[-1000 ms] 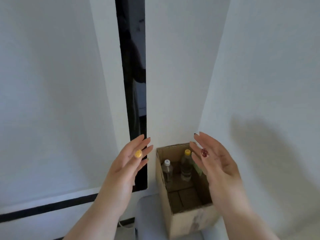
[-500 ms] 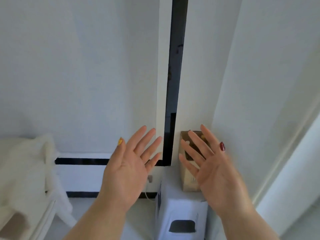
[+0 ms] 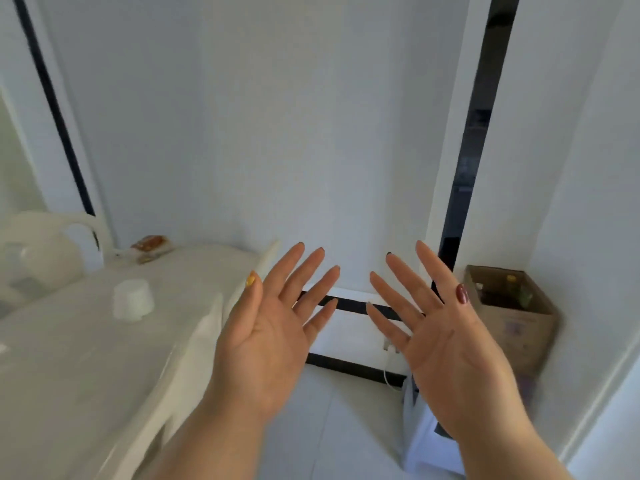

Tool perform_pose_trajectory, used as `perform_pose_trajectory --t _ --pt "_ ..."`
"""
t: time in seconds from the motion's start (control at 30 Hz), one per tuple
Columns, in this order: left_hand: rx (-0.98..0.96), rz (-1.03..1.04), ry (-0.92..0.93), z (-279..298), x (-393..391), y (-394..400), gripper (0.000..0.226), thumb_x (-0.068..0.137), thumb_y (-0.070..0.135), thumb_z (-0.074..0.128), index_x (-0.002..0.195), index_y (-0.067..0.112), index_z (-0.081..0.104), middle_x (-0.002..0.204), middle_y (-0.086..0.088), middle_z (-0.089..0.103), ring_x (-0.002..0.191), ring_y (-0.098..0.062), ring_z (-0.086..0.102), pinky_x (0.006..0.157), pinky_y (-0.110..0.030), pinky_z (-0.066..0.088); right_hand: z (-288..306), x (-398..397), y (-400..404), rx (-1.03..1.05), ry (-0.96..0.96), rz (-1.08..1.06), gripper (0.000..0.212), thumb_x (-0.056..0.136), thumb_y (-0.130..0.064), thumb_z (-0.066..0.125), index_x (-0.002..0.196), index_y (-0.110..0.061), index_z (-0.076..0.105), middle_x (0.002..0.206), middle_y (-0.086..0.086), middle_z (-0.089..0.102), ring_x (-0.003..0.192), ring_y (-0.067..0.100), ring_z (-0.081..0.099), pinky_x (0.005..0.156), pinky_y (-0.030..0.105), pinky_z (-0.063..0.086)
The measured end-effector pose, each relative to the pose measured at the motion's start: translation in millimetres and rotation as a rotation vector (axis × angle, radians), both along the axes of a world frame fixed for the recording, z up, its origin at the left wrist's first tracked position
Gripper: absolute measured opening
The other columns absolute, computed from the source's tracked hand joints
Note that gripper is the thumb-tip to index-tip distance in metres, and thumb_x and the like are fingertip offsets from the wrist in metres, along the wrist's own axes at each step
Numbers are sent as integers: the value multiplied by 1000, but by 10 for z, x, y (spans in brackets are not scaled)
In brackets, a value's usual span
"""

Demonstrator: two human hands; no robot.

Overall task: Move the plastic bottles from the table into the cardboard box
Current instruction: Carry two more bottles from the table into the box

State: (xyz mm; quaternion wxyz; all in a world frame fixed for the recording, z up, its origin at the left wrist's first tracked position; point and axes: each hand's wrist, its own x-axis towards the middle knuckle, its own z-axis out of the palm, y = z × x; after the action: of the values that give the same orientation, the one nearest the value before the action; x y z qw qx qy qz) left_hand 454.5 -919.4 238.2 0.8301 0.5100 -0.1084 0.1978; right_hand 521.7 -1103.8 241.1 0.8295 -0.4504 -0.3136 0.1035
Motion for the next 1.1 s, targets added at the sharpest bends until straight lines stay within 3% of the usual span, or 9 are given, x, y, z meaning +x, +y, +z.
perform_pose_trajectory --t 0.13,0.27,0.57,0.77,0.93,1.1 --pt "8 110 25 -57 -1245 664 67 91 58 38 147 23 46 151 -2 52 139 -27 50 117 -53 26 -98 -1076 717 39 -5 112 83 73 -57 74 147 -33 43 149 3 52 136 30 50 109 45 41" --pt "65 227 13 -61 -2351 1251 82 79 63 62 149 24 43 153 -2 49 140 -27 48 116 -54 26 -142 -1966 1411 68 24 225 91 68 -57 80 147 -30 43 147 4 54 134 30 52 109 46 41" --pt "218 629 33 -146 -4156 2428 85 79 64 62 149 22 40 153 0 50 139 -27 49 112 -51 31 -196 -3240 2870 24 -53 400 91 66 -61 78 146 -31 44 145 4 56 132 29 55 106 46 47" --pt "468 950 130 -291 -4815 3222 81 76 72 61 142 27 49 145 4 58 131 -22 58 107 -43 40 -395 -3694 3868 -40 -151 330 78 70 -65 73 140 -36 52 139 2 61 127 26 59 104 54 47" --pt "623 1040 201 -387 -4974 4279 77 77 75 56 140 32 50 142 13 59 127 -12 60 101 -23 46 -509 -3803 4913 -82 -244 304 76 71 -67 70 139 -39 50 138 -1 61 125 24 61 105 55 45" --pt "737 1036 267 -402 -4904 5348 50 87 55 55 136 45 49 141 19 58 128 -10 58 105 -34 43 -490 -3747 5942 -147 -282 250 62 74 -64 68 132 -51 51 135 -9 62 124 17 61 99 37 52"
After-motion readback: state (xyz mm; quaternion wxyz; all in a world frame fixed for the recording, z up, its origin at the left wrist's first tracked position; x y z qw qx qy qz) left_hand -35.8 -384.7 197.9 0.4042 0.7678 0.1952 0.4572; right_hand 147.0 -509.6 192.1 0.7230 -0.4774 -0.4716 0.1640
